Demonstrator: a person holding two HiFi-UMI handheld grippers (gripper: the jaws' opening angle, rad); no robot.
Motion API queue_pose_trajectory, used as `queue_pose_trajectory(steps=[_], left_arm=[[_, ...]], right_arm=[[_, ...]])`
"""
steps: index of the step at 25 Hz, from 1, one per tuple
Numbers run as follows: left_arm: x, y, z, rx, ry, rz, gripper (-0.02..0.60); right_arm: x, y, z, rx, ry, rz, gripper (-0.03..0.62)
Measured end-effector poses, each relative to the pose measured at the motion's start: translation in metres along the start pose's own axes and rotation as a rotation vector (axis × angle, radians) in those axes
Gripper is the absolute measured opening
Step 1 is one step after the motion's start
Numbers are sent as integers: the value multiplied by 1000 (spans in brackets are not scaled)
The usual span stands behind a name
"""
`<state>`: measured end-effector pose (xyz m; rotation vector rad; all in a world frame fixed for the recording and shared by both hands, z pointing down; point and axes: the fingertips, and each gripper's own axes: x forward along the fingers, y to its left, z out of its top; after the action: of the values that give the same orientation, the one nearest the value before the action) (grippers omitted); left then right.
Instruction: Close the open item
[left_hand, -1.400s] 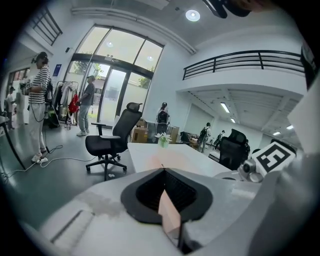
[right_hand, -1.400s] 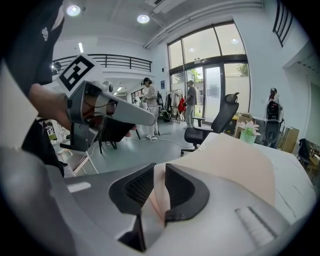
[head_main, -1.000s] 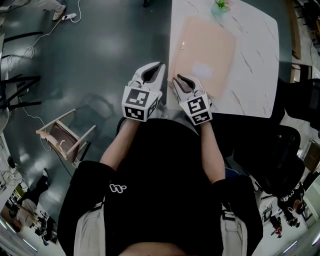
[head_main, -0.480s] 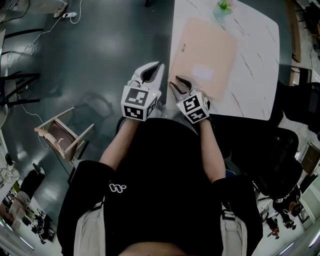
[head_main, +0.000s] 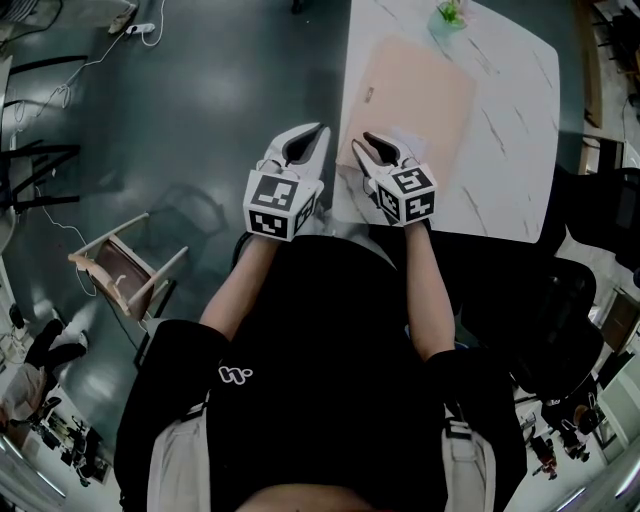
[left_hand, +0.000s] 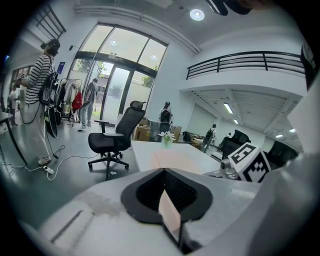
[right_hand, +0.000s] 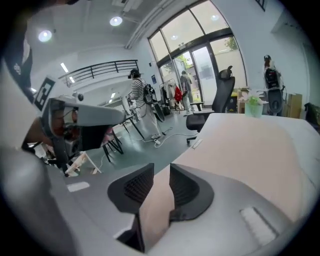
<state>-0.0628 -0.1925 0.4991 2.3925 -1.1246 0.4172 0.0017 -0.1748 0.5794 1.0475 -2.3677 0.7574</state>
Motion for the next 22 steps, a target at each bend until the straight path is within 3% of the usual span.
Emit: queue_pose_trajectory(steps=[3, 5, 14, 22], left_arm=[[0, 2, 1, -2, -1, 2, 0], [0, 3, 2, -5, 0, 4, 0], [-1, 9, 2, -17, 5, 16, 0], [2, 13, 2, -25, 5, 20, 0]], right_arm=[[3, -36, 6, -19, 24, -159, 6], [6, -53, 12, -26, 38, -225, -9], [31, -83, 31, -52, 146, -283, -9], [40, -85, 29, -89, 248, -272, -8]])
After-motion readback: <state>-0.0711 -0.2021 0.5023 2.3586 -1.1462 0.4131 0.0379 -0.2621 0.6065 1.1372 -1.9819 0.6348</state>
